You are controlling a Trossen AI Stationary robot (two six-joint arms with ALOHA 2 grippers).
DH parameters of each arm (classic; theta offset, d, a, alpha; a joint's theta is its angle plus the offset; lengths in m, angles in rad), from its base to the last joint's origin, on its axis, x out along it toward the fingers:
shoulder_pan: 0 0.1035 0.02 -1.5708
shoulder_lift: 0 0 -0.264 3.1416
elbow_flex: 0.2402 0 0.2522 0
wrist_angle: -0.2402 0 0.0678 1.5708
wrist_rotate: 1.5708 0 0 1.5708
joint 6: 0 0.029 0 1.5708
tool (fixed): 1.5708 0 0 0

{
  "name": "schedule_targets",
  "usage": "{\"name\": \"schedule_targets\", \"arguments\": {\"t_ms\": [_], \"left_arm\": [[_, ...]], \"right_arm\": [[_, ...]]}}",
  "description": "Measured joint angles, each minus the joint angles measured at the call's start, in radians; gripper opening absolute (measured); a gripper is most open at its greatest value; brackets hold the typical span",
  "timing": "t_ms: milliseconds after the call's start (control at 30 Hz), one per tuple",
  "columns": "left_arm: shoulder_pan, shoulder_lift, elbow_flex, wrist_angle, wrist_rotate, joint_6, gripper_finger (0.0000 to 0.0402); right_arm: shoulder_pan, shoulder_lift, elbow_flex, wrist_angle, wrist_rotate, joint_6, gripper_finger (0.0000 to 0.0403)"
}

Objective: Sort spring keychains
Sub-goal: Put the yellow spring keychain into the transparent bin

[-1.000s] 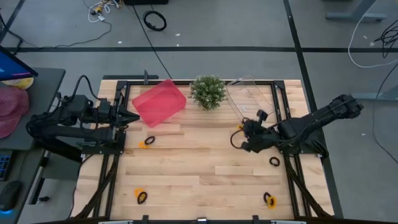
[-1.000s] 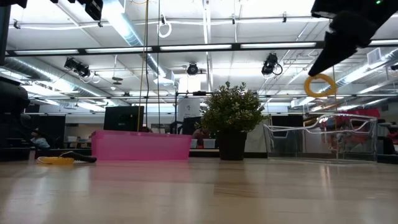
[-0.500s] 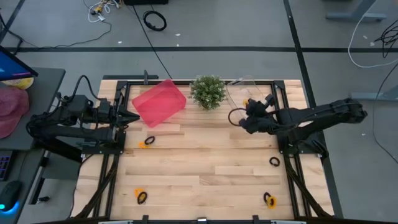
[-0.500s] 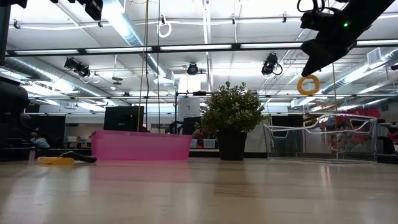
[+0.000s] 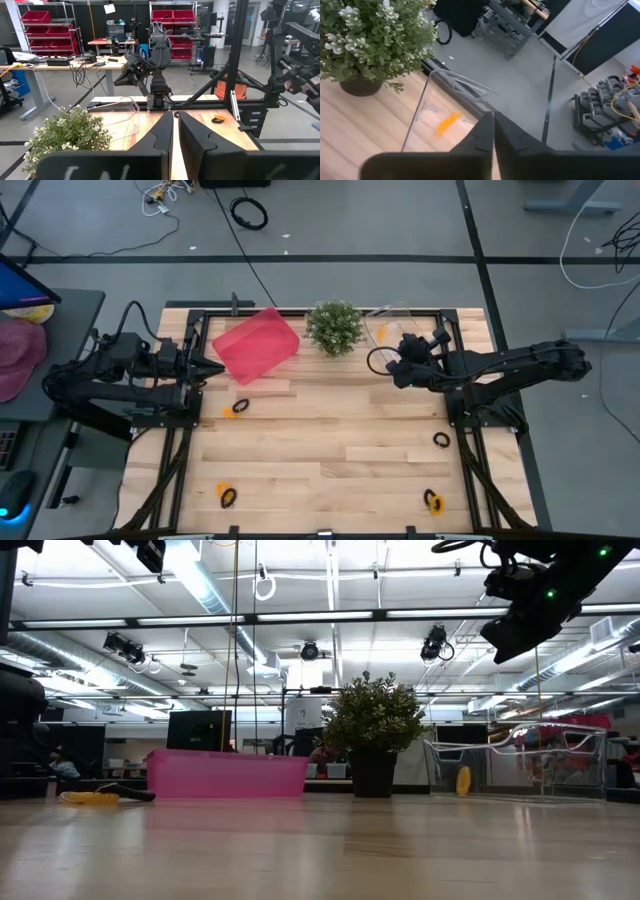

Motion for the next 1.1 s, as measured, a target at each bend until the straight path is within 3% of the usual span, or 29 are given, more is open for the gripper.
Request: {"name": "schedule_targets", "arguments": {"t_ms": [367,767,1100], "left_arm": [[0.0,0.0,0.0,0.0,0.0,0.0,0.003],[0.0,0.0,0.0,0.0,0.0,0.0,0.003],[0.0,0.0,0.0,0.0,0.0,0.0,0.003]], "right_arm": [[0.0,0.0,0.0,-0.001,-0.006,-0.003,0.0033],[0.001,0.0,-0.001,-0.001,-0.016,-0.008,0.0024],[0.003,0.0,-0.001,0.005,-0.147,-0.04,0.0024]]}}
